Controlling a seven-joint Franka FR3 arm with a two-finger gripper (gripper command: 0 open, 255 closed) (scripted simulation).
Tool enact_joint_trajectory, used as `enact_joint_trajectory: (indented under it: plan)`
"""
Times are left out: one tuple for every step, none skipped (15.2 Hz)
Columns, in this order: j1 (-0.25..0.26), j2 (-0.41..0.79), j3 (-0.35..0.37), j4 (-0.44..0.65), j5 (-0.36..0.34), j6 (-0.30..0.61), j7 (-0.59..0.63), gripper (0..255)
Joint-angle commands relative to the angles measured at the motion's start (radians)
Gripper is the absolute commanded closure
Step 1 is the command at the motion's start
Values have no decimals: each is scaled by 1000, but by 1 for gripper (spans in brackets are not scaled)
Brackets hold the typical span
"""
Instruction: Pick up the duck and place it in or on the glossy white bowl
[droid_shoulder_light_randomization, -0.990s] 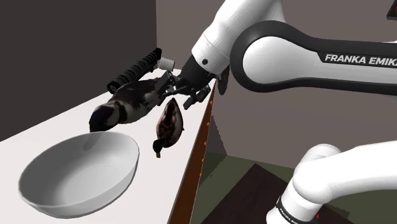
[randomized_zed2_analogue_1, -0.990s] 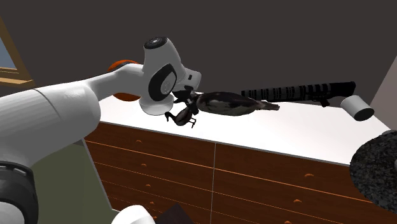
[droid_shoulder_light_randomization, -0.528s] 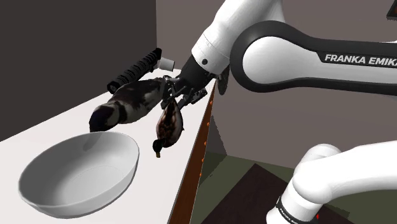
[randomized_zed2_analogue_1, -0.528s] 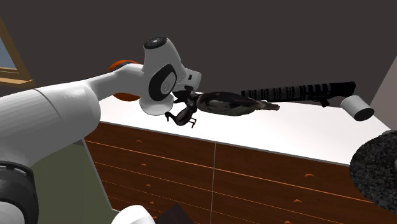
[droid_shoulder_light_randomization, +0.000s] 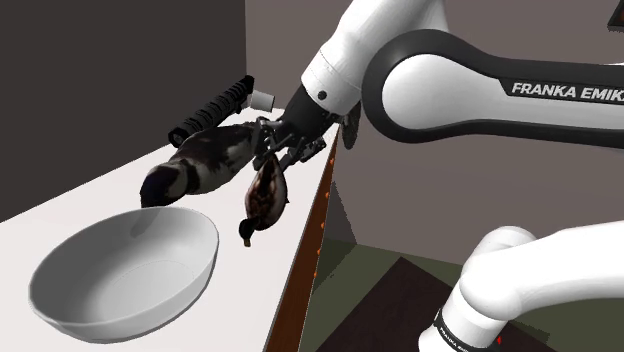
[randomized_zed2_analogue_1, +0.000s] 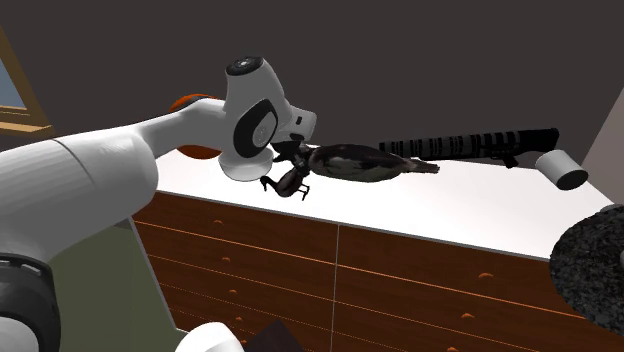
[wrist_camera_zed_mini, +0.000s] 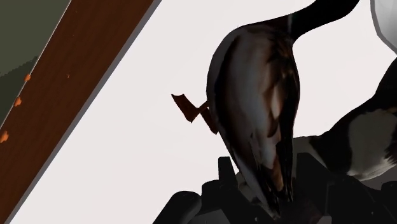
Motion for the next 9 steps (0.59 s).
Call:
enact_joint_trajectory:
  plan:
    - [-4, 4, -4, 22, -6, -19, 2, 255]
    - [-6, 6, -7, 36, -9, -31, 3, 255]
    - [-9, 8, -10, 51, -13, -43, 4, 255]
    - [-11, 11, -13, 66, -16, -55, 5, 255]
    - [-14, 14, -16, 81, -20, -67, 7, 255]
    - [-16, 17, -19, 96, -23, -79, 8, 255]
    - [-19, 21, -21, 111, -27, -91, 9, 255]
    - [-21, 24, -24, 127, -30, -103, 10, 255]
    - [-24, 28, -26, 142, -34, -115, 12, 255]
